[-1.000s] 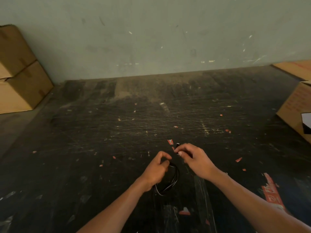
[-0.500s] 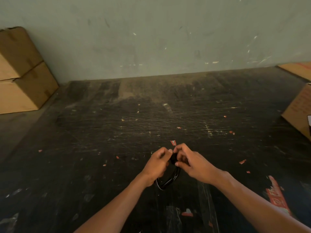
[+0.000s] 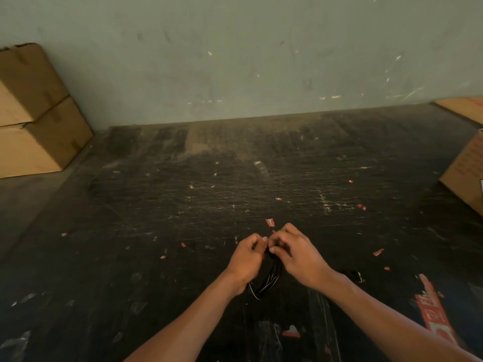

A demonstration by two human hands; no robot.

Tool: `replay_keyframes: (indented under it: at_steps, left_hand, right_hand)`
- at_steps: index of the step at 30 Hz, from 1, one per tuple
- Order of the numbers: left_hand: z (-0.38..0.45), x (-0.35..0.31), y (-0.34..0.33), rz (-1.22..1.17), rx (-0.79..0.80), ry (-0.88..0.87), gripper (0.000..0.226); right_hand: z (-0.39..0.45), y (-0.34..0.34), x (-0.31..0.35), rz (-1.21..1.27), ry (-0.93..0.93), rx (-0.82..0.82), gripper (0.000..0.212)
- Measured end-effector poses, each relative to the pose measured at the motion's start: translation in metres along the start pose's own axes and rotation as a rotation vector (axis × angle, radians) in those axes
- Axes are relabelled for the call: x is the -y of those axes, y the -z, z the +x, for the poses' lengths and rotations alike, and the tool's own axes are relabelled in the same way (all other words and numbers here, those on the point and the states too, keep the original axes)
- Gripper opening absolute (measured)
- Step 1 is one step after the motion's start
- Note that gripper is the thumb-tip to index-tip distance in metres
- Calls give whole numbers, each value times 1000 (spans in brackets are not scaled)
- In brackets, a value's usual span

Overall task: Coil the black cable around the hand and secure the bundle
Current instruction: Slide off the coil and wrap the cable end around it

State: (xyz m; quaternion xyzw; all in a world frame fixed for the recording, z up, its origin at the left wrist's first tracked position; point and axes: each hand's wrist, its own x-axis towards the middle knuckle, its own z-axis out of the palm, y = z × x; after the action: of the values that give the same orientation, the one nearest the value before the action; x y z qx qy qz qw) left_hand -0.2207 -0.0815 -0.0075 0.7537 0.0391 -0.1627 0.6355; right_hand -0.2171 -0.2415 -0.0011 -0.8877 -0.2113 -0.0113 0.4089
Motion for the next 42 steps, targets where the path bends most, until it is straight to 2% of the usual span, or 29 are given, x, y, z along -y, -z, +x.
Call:
replay_keyframes:
  at_steps: [6, 10, 11, 13, 15, 19, 21, 23, 27, 34, 39, 42]
  left_hand:
    - [7, 5, 10, -49, -144, 133, 25]
    - [6, 3, 18, -22, -180, 31, 29]
    - [6, 2, 18, -27, -193, 3, 29]
    - [6, 2, 20, -47, -238, -40, 29]
    - [5, 5, 22, -59, -270, -78, 28]
    - [3, 12, 20, -18, -286, -174, 29]
    - [3, 14, 19, 12, -300, -222, 28]
    - [4, 13, 20, 34, -301, -256, 27]
    - [5, 13, 23, 45, -302, -269, 23]
    - [11, 20, 29, -6, -366, -235, 13]
    - [13, 19, 27, 90, -399, -314, 8]
    - [12, 18, 24, 110, -398, -350, 7]
  right_hand:
    - [2, 3, 18, 184, 82, 121, 15]
    - [2, 1, 24, 589, -119, 221, 8]
    - [2, -1, 25, 715, -195, 194, 2]
    - [3, -7, 27, 949, -363, 77, 20]
    - [5, -14, 26, 1031, -511, -61, 20]
    - [9, -25, 26, 1043, -689, -184, 11]
    - [10, -27, 27, 1014, -745, -201, 19]
    - [10, -28, 27, 987, -768, -169, 24]
    - [9, -25, 25, 915, -782, -71, 17]
    - [3, -28, 23, 935, -899, -66, 12]
    - [1, -36, 25, 918, -992, -102, 14]
    - [3, -41, 31, 903, -1081, -51, 14]
